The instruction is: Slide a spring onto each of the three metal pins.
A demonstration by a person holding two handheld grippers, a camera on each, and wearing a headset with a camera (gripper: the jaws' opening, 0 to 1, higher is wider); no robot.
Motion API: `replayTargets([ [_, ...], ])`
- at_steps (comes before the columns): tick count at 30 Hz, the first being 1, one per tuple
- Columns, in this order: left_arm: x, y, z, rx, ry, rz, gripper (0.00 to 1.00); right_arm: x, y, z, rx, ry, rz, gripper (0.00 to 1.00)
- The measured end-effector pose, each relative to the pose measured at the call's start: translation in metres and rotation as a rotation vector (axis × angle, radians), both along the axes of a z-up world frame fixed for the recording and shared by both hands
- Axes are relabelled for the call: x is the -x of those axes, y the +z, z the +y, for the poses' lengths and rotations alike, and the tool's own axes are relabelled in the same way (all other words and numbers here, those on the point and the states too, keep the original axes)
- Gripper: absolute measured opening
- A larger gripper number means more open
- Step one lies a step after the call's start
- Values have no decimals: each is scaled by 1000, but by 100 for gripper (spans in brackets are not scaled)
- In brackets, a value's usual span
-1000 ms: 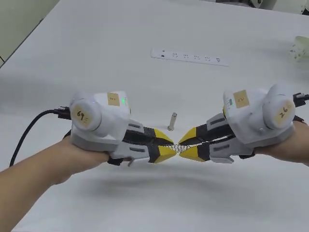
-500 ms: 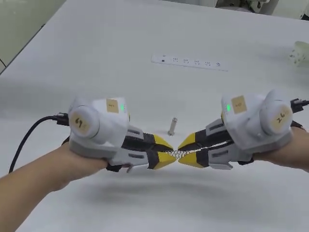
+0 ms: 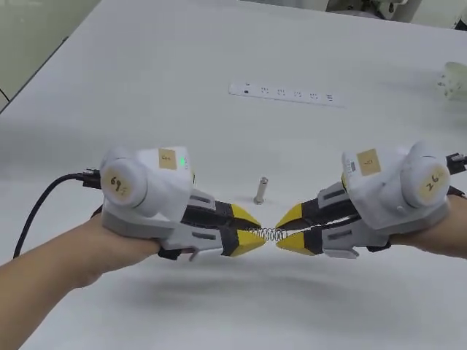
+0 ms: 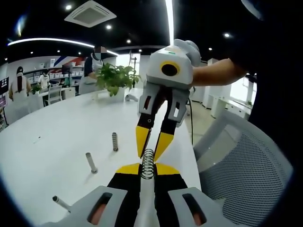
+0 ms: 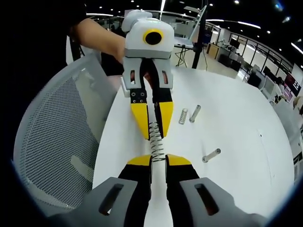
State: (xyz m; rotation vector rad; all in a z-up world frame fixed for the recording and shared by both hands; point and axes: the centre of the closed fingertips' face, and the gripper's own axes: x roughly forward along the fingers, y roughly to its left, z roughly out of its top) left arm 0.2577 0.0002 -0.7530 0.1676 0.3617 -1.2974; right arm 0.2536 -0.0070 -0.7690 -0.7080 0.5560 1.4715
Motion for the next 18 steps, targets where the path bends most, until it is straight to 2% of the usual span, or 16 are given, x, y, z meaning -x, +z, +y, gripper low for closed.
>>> replayTargets([
  [2,0,-1,0,-2,1,-1,2,0,1,0,-1,-7,5,8],
  [8,-1,-4,1,-1,9,14,2,-1,14,3,-5,-3,-22,7],
  [13,-1,-3,1,8,12,18,2,0,21,6,12,26,-56,7],
  [18,2,-5,1,-6,2,20,2,4,24,11,23,61,-75,7],
])
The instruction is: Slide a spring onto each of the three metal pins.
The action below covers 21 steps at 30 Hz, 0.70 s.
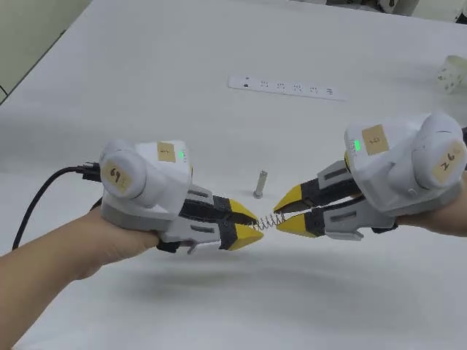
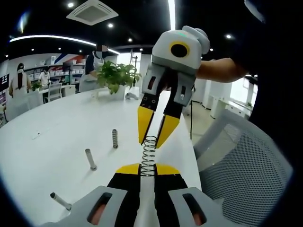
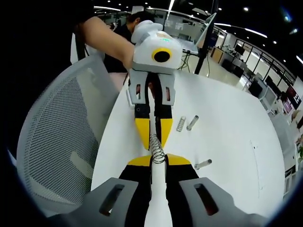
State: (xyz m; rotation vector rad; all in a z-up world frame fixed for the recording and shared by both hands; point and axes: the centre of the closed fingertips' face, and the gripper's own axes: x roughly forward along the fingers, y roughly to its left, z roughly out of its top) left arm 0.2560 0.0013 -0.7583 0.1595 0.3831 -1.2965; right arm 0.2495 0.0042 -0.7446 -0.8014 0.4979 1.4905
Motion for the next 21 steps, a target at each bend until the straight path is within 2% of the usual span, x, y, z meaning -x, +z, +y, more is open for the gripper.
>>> replayTargets([
  [2,1,-1,0,-6,-4,2,2,2,3,4,-3,15,-6,7],
  [10,2,-5,-1,-33,-19,-23,2,6,11,22,-73,35,18,7],
  [16,2,-2,-4,-19,-22,-26,2,7,18,34,-151,9,45,7],
  [21,2,-3,-2,-34,-26,-35,2,8,18,35,-205,-18,54,8],
])
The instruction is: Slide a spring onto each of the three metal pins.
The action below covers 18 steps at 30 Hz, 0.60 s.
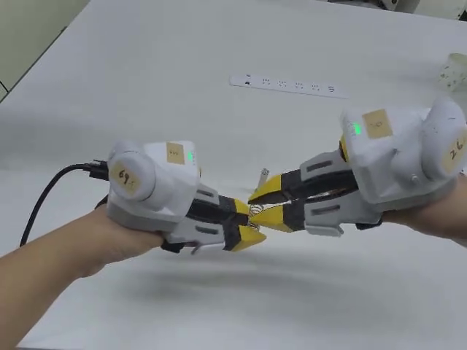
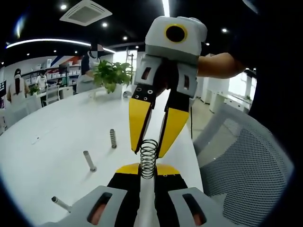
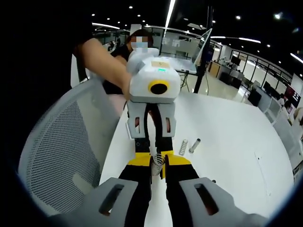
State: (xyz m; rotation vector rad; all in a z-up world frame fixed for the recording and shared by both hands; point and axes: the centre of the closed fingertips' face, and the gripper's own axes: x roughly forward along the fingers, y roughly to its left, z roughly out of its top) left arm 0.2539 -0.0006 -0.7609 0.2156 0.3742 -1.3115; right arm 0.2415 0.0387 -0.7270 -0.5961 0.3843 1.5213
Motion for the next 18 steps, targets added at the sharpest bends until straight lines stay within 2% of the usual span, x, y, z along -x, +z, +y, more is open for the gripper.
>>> replayTargets([
  [5,2,1,-1,-10,-10,-12,2,1,3,0,-64,-37,33,8],
  [11,6,-6,-2,-42,-26,-17,2,2,-2,-2,-57,-58,35,8],
  [16,7,-6,-2,-45,-26,-15,2,3,-2,-2,-55,-62,26,8],
  [18,7,-6,-1,-39,-18,1,2,4,0,-2,-51,-60,17,7],
])
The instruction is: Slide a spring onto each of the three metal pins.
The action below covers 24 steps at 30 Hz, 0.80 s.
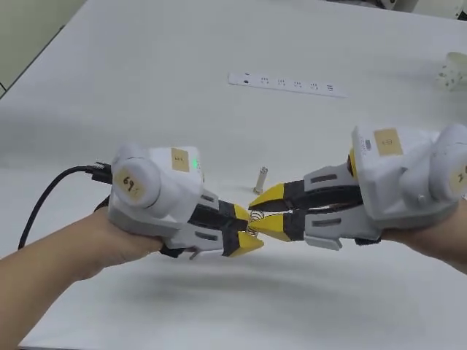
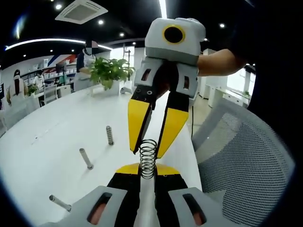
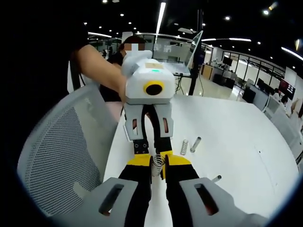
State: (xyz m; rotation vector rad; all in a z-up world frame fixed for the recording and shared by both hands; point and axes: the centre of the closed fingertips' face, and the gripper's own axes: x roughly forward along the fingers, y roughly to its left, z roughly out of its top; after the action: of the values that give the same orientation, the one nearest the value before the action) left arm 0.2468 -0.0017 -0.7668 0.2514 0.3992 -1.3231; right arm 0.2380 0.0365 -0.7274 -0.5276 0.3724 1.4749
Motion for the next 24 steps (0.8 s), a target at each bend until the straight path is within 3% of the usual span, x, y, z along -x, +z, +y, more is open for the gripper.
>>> replayTargets([
  [9,0,3,2,17,25,40,4,-2,7,-1,12,13,-26,7],
  [18,0,-2,7,-7,47,54,18,-5,10,-3,32,25,-51,7],
  [24,-5,-3,21,-16,86,52,26,-8,9,-4,42,22,-57,7],
])
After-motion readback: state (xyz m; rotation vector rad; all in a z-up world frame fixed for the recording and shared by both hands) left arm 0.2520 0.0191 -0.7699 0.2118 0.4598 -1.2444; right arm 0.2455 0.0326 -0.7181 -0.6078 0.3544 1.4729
